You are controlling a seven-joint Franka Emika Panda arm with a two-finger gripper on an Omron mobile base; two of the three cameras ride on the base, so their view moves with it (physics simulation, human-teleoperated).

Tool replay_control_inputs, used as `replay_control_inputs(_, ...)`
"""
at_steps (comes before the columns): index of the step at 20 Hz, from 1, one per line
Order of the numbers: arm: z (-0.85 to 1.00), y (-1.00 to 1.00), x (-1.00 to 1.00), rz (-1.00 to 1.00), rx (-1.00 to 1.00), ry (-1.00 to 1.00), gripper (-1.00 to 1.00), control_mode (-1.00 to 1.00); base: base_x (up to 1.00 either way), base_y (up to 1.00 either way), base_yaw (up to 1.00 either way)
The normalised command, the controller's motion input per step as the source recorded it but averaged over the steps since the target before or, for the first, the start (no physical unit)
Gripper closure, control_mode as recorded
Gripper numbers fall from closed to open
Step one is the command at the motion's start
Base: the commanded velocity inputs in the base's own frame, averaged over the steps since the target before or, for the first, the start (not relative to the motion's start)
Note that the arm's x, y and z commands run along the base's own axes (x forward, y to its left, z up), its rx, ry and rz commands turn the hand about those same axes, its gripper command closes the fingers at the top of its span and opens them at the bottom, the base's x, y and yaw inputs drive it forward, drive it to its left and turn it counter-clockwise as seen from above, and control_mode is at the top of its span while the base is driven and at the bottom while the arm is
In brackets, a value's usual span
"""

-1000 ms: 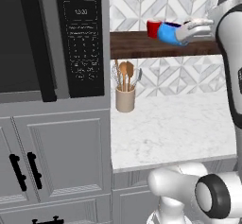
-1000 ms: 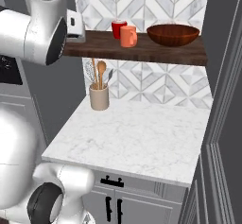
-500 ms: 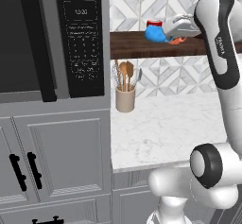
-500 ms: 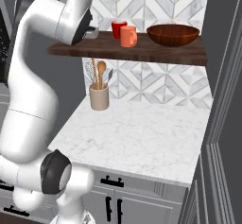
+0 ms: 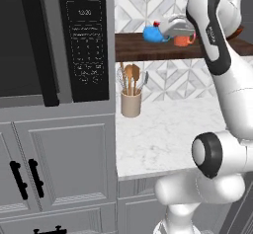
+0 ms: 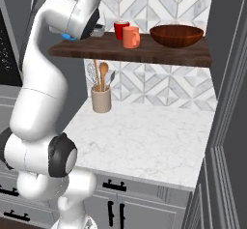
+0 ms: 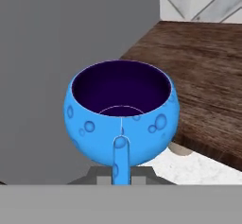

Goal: Gather all objects into one cabinet and sort the glasses and bowls to opposite sides.

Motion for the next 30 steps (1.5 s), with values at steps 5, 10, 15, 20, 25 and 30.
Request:
replay_control_inputs(5, -0.12, 0.22, 0.67, 0.0, -0.05, 0.0, 1.0, -1.0, 0.0, 0.0, 0.0)
replay_control_inputs(10, -0.17, 0.04, 0.58, 0.0, -0.04, 0.0, 1.0, -1.0, 0.0, 0.0, 0.0)
replay_control_inputs(15, -0.28, 0.08, 0.44, 0.0, -0.03, 0.05, 1.0, -1.0, 0.0, 0.0, 0.0)
replay_control_inputs(20, -0.06, 0.09, 0.42, 0.0, 0.0, 0.04, 1.0, -1.0, 0.0, 0.0, 0.0)
replay_control_inputs(25, -0.11, 0.17, 0.47, 0.0, 0.0, 0.04, 1.0, -1.0, 0.0, 0.0, 0.0)
replay_control_inputs(30, -0.11, 0.16, 0.44, 0.0, 0.0, 0.03, 1.0, -1.0, 0.0, 0.0, 0.0)
